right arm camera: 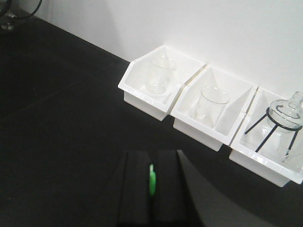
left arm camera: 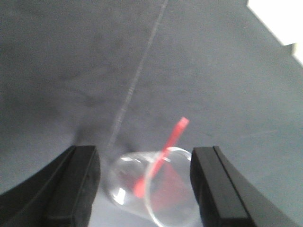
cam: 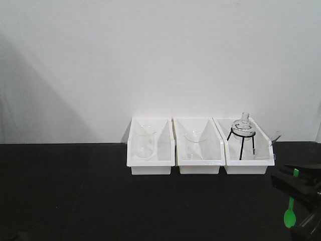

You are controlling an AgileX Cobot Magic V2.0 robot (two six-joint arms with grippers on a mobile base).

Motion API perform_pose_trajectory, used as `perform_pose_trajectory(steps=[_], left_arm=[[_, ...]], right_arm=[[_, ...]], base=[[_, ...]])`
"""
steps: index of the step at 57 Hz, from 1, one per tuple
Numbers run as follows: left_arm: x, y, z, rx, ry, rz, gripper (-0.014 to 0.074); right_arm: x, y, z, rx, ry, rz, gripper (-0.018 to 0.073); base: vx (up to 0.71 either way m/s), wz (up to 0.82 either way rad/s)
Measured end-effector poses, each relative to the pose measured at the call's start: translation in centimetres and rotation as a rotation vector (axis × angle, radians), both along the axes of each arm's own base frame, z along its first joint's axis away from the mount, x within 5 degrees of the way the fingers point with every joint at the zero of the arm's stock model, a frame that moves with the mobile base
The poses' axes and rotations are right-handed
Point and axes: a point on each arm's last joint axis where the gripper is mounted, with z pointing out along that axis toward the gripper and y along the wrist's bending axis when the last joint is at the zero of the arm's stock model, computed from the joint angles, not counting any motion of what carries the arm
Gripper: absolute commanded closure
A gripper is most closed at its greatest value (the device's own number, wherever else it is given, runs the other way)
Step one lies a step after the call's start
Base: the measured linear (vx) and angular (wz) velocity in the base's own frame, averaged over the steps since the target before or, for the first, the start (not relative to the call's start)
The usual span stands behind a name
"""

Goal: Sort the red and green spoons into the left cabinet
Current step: 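Close grippers on spoons and lift them out of the beakers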

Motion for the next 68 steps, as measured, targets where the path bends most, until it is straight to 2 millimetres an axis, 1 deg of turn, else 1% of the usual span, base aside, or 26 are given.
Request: perform_pose_trajectory(steps=[9, 20, 28, 49, 55, 68], left_arm=[[0.6, 0.0, -0.9, 0.009, 0.018, -0.005, 0.0097], [1.9, -0.3, -0.9, 0.018, 0.001, -0.047, 0.0127], [2.4, -0.4, -0.7, 0.017, -0.025, -0.053, 0.013], [3.0, -0.6, -1.5, 0.04, -0.034, -0.103, 0.013], [3.2, -0.7, -1.2, 0.074, -0.065, -0.144, 0.013], [4.4, -1.2, 0.6, 0.155, -0.167, -0.29, 0.0134]], right_arm=[[0.0, -0.1, 0.0, 0.0, -0.005, -0.007, 0.0562], [0.2, -0.1, -0.1, 0.0, 0.002, -0.008, 0.0562], [0.7, 0.0, -0.5, -0.002, 0.024, -0.008, 0.0562], [1.5, 0.0, -1.1, -0.005, 0.049, -0.018, 0.0562], [1.6, -0.1, -1.1, -0.005, 0.042, -0.027, 0.0562], [1.6, -0.1, -1.0, -0.005, 0.039, -0.031, 0.0562]], base=[[0.0, 0.0], [0.0, 0.0], [0.0, 0.0], [0.0, 0.0], [0.0, 0.0], [0.0, 0.0]])
